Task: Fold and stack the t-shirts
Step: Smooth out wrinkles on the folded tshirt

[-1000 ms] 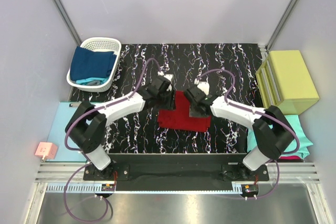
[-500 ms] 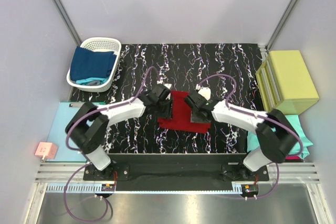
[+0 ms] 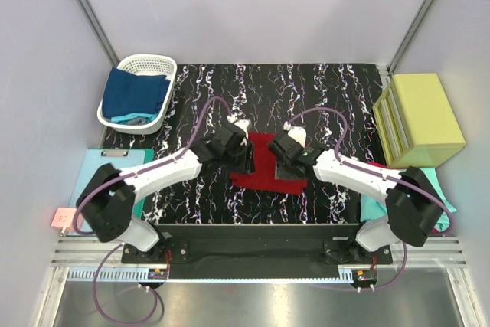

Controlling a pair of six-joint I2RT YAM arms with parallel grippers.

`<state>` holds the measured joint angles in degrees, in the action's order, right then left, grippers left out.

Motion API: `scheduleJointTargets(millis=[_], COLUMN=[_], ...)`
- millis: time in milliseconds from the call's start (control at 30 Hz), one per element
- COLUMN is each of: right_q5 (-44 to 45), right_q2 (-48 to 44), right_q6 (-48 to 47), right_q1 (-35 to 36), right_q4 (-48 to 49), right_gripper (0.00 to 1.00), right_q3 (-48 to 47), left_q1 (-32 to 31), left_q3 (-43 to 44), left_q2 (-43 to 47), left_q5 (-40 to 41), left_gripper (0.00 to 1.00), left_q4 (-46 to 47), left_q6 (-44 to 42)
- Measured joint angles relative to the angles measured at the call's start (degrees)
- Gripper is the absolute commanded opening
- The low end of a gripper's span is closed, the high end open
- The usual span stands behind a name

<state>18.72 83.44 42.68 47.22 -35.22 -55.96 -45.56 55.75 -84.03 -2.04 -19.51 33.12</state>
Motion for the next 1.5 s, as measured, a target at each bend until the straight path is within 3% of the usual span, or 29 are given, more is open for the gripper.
scheduleJointTargets(millis=[333,433,567,667,800,1033,1233,1500], right_q5=[-1.9,-1.8,0.6,4.3,7.5,8.0,6.2,4.7], right_q2=[5.3,5.9,3.2,-1.4,-2.6,9.1,19.1,19.8], right_q6=[1.7,1.7,1.1,-1.0,-5.6,-8.8,-8.4,-7.8], right_q1=[0.3,0.3,0.4,0.2,-2.7,-9.4,-10.0,-10.0], right_q4=[-1.0,-1.6,-3.4,-4.3,-2.8,0.3,0.5,1.1], right_gripper=[0.44,0.45,0.54,0.56,0.55,0.50,0.48,0.49], right_q3=[3.1,3.1,1.4,-3.1,-15.3,-20.6,-17.4,-16.0], left_q1=[-0.6,-0.8,-1.4,-1.5,-0.6,6.3,7.5,7.2], left_q3=[-2.8,-2.3,-1.9,2.5,14.6,24.2,22.3,18.7], left_q2=[-11.4,-11.6,-9.0,-4.5,-1.8,-8.2,-20.6,-22.8], left_q5=[-3.1,-3.0,-1.4,1.4,4.4,4.5,2.7,-0.6], left_gripper=[0.36,0.39,0.47,0.51,0.54,0.46,0.44,0.43], left_q4=[-0.4,-0.4,-2.9,-7.8,-9.0,-6.9,-6.4,-5.6], left_q6=[1.5,1.5,1.2,0.3,-1.9,-4.2,-4.6,-4.3])
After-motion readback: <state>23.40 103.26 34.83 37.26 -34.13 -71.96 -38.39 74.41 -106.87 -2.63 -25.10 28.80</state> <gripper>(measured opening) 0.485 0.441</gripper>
